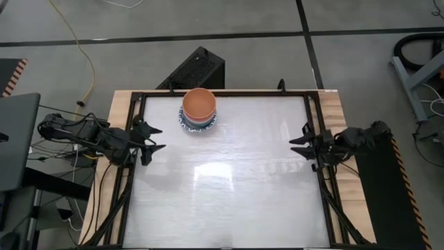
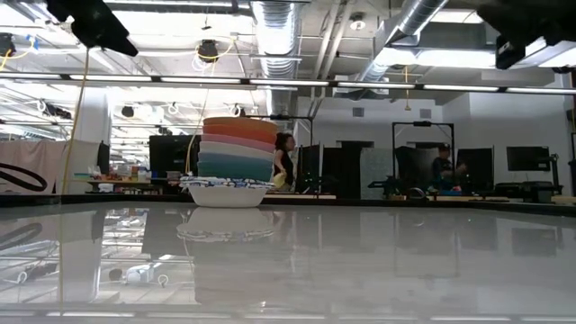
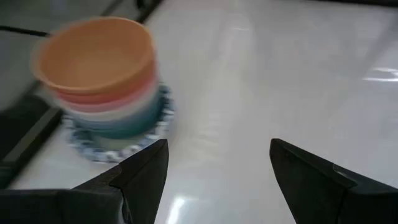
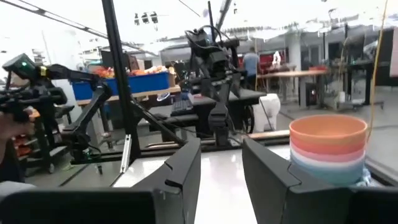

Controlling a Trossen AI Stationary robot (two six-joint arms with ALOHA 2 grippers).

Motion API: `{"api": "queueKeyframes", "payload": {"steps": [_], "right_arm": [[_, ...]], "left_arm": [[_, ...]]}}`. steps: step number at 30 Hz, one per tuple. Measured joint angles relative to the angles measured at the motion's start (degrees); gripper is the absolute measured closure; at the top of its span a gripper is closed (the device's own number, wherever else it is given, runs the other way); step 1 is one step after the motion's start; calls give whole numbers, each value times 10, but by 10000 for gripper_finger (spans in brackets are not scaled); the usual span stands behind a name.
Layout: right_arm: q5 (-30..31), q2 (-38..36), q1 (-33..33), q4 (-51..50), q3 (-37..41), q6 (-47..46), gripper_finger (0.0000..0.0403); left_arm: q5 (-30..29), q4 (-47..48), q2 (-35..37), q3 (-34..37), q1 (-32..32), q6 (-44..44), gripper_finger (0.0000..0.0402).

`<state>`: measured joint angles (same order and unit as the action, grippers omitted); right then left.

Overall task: Nest bowls inside each other
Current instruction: Return to Home Position

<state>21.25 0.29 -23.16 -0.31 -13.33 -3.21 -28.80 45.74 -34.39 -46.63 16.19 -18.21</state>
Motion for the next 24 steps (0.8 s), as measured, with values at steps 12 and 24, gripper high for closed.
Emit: {"api": "queueKeyframes", "payload": {"steps": [12,24], "right_arm": [[-1,-1,8,4,24,-6,264],[-3,-1,13,-28,24,-10,264]], "left_arm": [[23,-1,-13,0,0,-17,132],[44,-1,-13,0,0,-5,132]]}}
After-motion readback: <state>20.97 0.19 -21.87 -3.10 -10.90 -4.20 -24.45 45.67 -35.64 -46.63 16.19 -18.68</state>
